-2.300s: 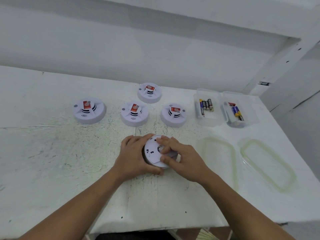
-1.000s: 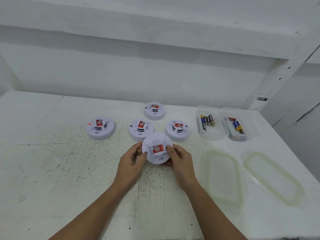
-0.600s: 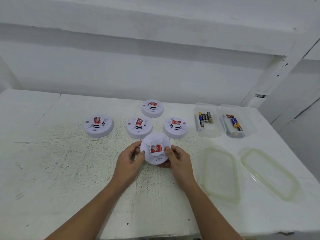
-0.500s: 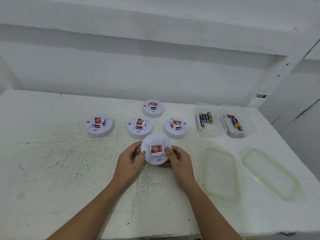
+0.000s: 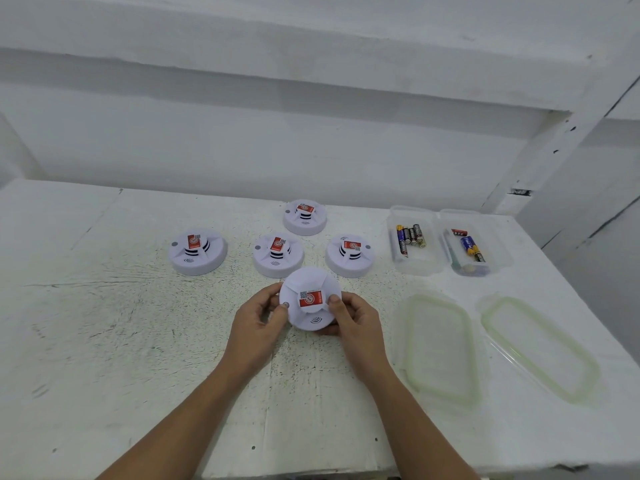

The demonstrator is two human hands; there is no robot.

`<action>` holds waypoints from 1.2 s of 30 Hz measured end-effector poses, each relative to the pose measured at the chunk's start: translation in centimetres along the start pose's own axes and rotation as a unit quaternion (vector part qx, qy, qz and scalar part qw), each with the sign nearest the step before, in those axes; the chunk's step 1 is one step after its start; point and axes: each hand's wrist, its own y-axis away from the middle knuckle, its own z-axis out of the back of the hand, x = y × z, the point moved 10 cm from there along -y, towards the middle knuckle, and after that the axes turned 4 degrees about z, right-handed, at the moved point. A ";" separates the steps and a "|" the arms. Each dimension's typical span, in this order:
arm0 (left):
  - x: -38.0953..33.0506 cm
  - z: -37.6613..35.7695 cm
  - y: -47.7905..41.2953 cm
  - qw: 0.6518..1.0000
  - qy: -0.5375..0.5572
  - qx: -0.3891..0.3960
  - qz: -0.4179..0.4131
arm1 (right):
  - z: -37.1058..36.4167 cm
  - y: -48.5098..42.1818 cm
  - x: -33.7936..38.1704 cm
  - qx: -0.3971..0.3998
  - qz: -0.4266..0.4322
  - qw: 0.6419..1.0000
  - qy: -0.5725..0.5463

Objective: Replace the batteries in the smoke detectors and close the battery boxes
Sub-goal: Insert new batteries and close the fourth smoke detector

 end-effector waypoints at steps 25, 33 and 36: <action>-1.0 -0.1 0.8 1.000 0.010 -0.002 -0.026 | 0.0 0.1 -0.3 0.006 0.010 1.000 0.009; -0.3 0.2 0.6 1.000 0.023 -0.009 -0.007 | 0.3 0.0 -0.5 0.005 0.026 0.998 0.050; -0.4 0.3 0.6 1.000 0.021 -0.013 -0.008 | 0.3 -0.1 -0.6 0.003 0.027 0.998 0.064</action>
